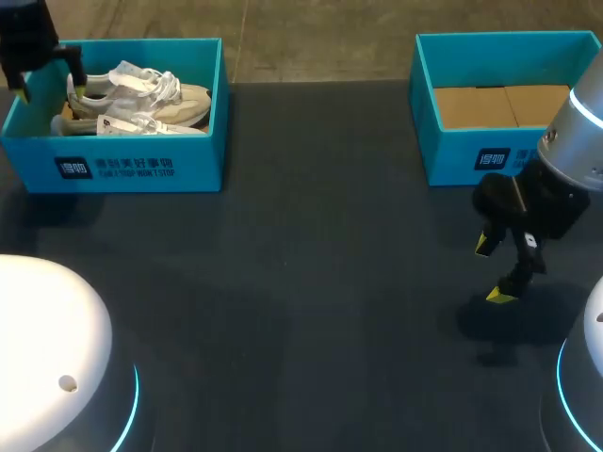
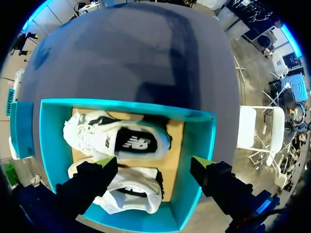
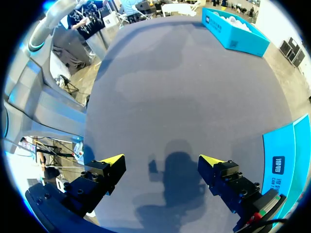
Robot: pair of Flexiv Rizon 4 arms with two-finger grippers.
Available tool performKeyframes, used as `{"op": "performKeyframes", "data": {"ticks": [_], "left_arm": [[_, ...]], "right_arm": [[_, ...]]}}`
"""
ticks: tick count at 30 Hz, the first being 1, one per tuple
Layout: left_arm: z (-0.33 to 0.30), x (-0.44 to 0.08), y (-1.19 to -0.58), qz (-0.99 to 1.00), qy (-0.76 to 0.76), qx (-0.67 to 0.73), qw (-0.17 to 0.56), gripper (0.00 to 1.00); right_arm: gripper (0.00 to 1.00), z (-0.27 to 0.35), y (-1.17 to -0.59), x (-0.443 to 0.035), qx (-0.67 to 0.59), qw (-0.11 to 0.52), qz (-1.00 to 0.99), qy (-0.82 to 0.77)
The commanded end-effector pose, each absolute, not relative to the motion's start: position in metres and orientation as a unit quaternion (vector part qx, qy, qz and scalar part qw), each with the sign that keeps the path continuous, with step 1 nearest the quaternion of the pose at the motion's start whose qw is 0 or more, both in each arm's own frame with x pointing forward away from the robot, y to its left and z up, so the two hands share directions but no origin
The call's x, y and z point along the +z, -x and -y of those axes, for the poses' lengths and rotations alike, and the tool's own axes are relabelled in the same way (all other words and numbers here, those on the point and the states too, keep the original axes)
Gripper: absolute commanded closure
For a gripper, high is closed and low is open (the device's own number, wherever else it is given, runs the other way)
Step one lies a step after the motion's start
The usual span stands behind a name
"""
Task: Take the shoe out of the shoebox, open the shoe tongue, remove and reinsert the insole, then place the shoe into the shoebox
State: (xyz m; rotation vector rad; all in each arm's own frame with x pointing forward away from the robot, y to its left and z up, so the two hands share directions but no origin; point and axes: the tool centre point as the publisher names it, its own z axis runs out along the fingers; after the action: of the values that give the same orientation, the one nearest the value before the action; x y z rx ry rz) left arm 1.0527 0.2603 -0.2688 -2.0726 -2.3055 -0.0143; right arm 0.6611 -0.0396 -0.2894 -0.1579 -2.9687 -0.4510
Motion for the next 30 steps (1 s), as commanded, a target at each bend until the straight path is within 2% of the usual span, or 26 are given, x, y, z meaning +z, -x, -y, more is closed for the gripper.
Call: {"op": "performKeyframes", "data": {"ticks": [1,30], "left_arm": [[-0.27,-0.272,-1.053,0.744,0.667,0.008,0.022,0.0],[-0.275,-0.32,-1.041,0.716,0.696,0.004,0.053,0.0]], "right_arm": [[0.0,0.039,-0.661,-0.29,-0.149,0.067,0.985,0.053],[0.0,0.039,-0.661,-0.29,-0.149,0.067,0.985,0.053]]}}
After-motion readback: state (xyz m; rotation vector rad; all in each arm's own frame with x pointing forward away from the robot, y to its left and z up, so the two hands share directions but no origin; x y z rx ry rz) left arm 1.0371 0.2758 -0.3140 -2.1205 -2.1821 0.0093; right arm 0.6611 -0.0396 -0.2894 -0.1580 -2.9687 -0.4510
